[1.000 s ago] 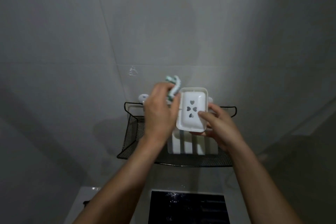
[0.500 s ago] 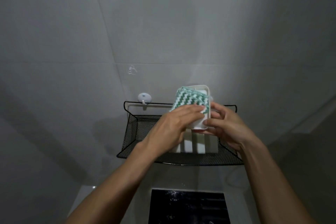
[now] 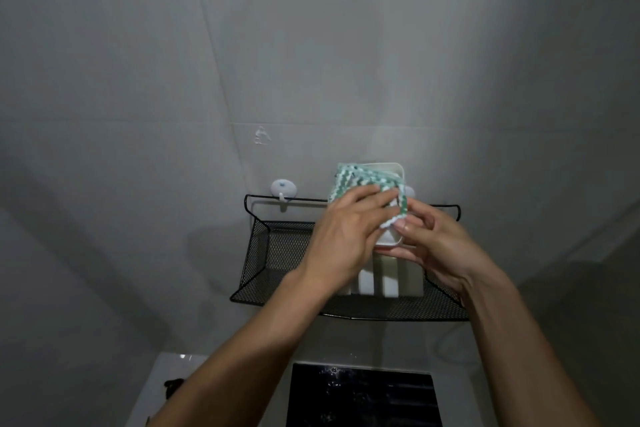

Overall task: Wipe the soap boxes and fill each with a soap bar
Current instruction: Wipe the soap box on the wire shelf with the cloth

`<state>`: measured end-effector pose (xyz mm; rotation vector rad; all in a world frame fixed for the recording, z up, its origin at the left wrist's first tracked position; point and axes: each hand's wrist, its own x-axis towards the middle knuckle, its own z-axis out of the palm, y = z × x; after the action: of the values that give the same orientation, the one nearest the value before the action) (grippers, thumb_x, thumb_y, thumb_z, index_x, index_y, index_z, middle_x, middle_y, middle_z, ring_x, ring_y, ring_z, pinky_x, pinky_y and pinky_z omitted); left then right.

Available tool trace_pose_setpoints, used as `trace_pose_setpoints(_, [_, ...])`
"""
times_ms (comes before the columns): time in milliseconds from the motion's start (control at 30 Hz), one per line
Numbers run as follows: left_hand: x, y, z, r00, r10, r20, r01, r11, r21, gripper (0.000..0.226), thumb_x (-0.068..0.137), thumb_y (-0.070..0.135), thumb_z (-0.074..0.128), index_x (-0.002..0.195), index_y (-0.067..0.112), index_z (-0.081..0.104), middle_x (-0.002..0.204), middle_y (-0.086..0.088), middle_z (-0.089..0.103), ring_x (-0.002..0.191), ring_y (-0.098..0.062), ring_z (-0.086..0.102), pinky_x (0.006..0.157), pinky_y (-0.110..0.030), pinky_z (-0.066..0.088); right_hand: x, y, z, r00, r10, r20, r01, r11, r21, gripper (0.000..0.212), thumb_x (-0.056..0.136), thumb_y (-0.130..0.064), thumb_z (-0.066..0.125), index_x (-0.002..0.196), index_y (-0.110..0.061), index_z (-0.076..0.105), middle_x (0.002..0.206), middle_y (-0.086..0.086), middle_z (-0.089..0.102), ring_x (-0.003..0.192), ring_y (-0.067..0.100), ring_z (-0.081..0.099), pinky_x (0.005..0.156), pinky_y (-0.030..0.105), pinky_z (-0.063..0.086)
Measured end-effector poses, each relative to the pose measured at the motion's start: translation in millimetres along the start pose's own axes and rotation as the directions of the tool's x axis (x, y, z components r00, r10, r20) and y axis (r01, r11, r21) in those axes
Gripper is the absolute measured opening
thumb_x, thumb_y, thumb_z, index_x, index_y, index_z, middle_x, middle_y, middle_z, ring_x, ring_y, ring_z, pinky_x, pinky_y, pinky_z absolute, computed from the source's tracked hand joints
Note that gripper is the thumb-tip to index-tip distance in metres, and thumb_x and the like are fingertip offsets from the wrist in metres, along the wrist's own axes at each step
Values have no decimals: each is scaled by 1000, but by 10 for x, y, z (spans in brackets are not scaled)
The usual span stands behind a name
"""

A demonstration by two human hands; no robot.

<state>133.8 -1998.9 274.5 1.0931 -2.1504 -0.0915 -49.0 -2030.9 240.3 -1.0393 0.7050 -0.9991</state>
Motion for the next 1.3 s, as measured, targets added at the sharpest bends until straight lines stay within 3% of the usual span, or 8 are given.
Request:
trace_pose_setpoints(267, [-206, -104, -40, 985, 130, 113, -124, 990, -62, 23, 87, -2, 65, 106, 5, 75, 124, -4, 68, 121, -19, 60, 109, -27, 42, -76, 27, -207, 998, 6, -64, -5, 1000, 21, 65, 81, -1, 70, 142, -10, 49, 128, 18, 68, 109, 35, 70, 79, 39, 61])
trace_pose_setpoints(433, [-237, -100, -5, 978, 169, 126, -169, 986, -13, 24, 84, -8, 62, 102, 4, 74, 110, -7, 73, 106, -20, 64, 96, -32, 52, -74, 33, -181, 991, -31, -132, 32, 999, 3, 60, 77, -1, 71, 135, -10, 55, 120, 19, 72, 102, 34, 73, 74, 38, 62])
trace_pose_setpoints(667, [-339, -268, 59, 997, -71, 22, 71, 997, 25, 27, 82, -10, 55, 99, 4, 70, 100, -8, 71, 96, -23, 62, 88, -34, 49, -89, 28, -194, 960, -130, -246, 56, 956, -289, 65, 82, 12, 68, 138, -17, 55, 123, 10, 72, 108, 28, 71, 74, 39, 62])
trace_pose_setpoints(767, [-424, -341, 121, 983, -177, -53, 180, 982, 58, 22, 86, -8, 57, 100, 2, 70, 95, -11, 71, 88, -26, 62, 78, -42, 52, -111, -9, -267, 914, -248, -322, 81, 888, -453, 70, 79, 13, 72, 135, -27, 58, 124, 3, 70, 111, 23, 69, 84, 44, 60])
trace_pose_setpoints(867, [-564, -318, 307, 970, -219, 108, 221, 975, -4, 25, 90, 0, 57, 106, 9, 73, 104, -8, 72, 96, -22, 64, 88, -34, 52, -107, -9, -263, 902, -314, -298, 99, 820, -564, 78, 76, 12, 77, 142, -22, 54, 132, 3, 65, 120, 21, 63, 103, 50, 52])
trace_pose_setpoints(1033, [-627, -359, 386, 944, -121, 307, 133, 991, -19, 30, 86, 27, 71, 112, 12, 72, 120, -3, 69, 115, -17, 59, 102, -30, 43, -123, 0, -114, 890, -423, -169, 140, 607, -783, 84, 74, 3, 82, 143, -34, 53, 141, -12, 57, 127, 12, 56, 102, 36, 52])
trace_pose_setpoints(1167, [-567, -422, 169, 939, -319, 132, 335, 934, -125, 23, 86, 31, 73, 105, 19, 75, 104, 6, 73, 94, -5, 65, 89, -27, 51, -121, 20, -19, 875, -483, -3, 230, 423, -877, 85, 74, 6, 81, 143, -37, 53, 143, -12, 55, 131, 5, 51, 99, 7, 40])
trace_pose_setpoints(1300, [-424, -493, -88, 839, -540, -62, 479, 788, -387, 36, 87, 29, 72, 122, 23, 64, 112, 12, 67, 97, 5, 62, 85, -20, 53, -124, 51, 62, 845, -519, 127, 297, 259, -919, 84, 71, 8, 80, 144, -27, 55, 146, -7, 56, 137, 8, 48, 113, 22, 38])
